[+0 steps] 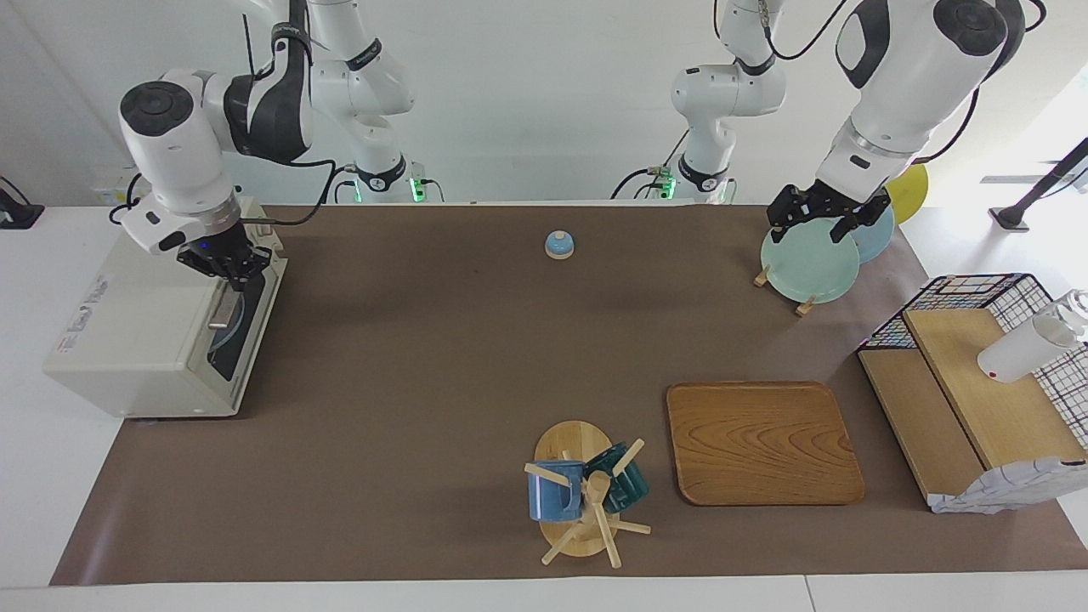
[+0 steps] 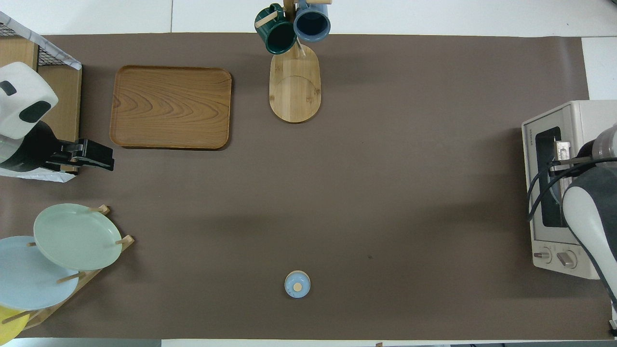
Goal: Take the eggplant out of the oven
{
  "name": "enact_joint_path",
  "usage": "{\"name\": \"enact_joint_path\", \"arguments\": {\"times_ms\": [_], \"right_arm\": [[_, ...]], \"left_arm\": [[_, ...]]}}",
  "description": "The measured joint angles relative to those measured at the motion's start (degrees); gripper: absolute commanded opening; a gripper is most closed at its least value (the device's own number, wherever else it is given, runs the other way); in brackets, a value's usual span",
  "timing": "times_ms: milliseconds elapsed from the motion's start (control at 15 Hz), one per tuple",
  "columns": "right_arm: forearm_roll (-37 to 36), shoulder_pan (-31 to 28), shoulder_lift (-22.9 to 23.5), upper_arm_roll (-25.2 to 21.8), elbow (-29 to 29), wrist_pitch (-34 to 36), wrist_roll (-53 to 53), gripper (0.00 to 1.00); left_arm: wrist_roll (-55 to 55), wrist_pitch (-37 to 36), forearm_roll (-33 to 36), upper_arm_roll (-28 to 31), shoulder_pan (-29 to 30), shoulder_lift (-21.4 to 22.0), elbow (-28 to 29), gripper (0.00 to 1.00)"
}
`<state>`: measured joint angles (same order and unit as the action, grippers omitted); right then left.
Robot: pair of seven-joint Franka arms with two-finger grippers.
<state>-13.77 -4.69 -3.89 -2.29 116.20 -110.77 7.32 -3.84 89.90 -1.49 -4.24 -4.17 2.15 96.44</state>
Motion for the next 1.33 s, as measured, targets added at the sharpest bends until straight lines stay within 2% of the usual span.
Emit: {"name": "enact_joint_path", "arguments": {"times_ms": [933, 1333], "right_arm": [[-0.8, -0.7, -0.6, 0.2, 2.3, -1.9, 3.7, 0.0], [-0.2, 1.4, -1.3, 0.9, 4.6, -4.1, 3.5, 0.0]], "left_arm": [[0.0, 0.0, 0.0, 0.0, 0.0, 0.0, 0.0, 1.0], [0.0, 0.0, 0.0, 0.0, 0.0, 0.0, 0.0, 1.0]]}}
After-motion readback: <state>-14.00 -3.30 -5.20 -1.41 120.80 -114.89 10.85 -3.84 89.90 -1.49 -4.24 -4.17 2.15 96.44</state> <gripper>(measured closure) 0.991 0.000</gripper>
